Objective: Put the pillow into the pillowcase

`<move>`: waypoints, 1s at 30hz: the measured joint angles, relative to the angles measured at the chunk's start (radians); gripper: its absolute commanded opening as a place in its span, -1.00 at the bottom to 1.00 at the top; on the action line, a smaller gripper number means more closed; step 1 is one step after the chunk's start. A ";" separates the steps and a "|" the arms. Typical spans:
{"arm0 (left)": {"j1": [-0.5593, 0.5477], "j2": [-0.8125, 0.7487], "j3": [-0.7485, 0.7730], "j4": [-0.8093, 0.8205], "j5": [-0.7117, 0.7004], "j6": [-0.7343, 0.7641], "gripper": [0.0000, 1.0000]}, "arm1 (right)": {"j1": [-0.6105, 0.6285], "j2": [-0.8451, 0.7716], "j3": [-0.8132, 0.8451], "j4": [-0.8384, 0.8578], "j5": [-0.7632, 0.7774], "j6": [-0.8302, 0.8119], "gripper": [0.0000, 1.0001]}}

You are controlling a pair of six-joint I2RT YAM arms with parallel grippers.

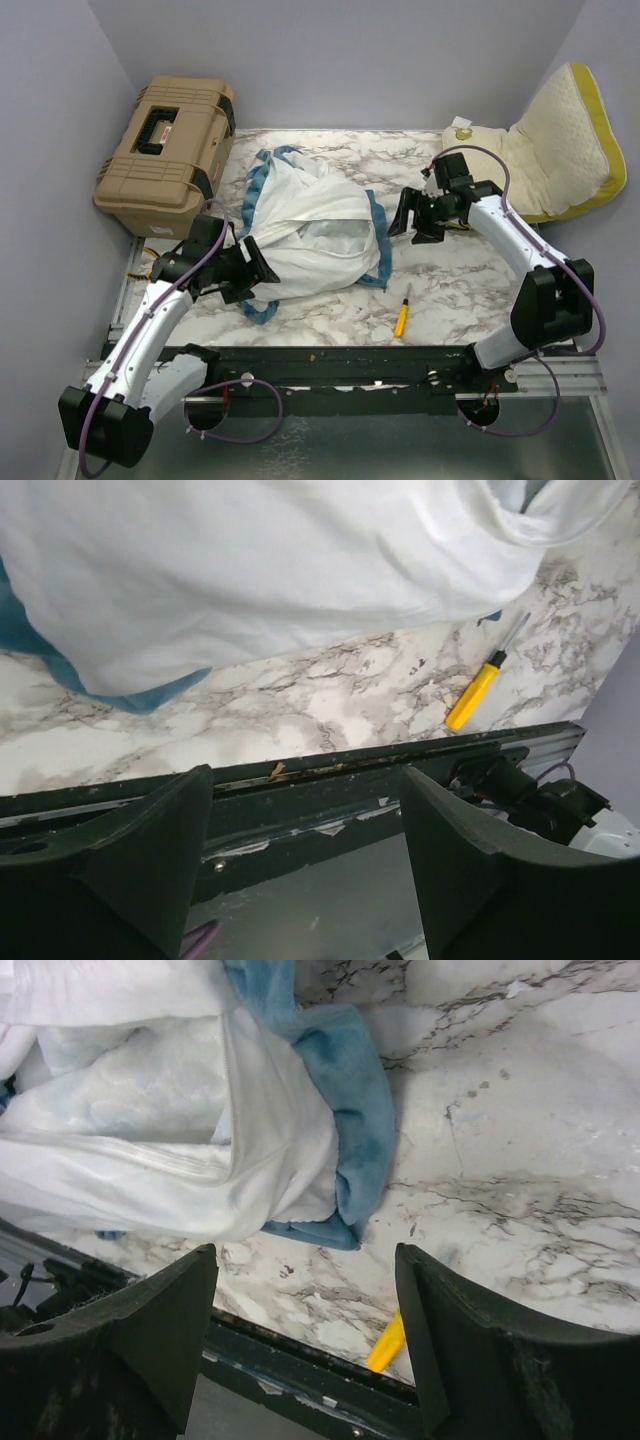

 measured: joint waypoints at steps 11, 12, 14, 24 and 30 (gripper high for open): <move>0.000 0.311 0.207 0.084 0.003 0.119 0.54 | -0.009 -0.085 0.000 0.001 0.336 0.158 0.81; 0.000 0.335 0.222 0.092 0.006 0.126 0.54 | -0.016 -0.081 0.000 0.001 0.370 0.180 0.80; 0.000 0.391 0.267 0.111 0.016 0.143 0.54 | -0.045 -0.066 0.005 0.001 0.429 0.239 0.78; 0.000 0.464 0.344 0.158 0.071 0.196 0.54 | -0.315 0.101 0.015 0.097 0.488 0.420 0.75; 0.000 0.426 0.304 0.166 0.085 0.201 0.54 | -0.351 0.265 0.096 0.183 0.457 0.447 0.45</move>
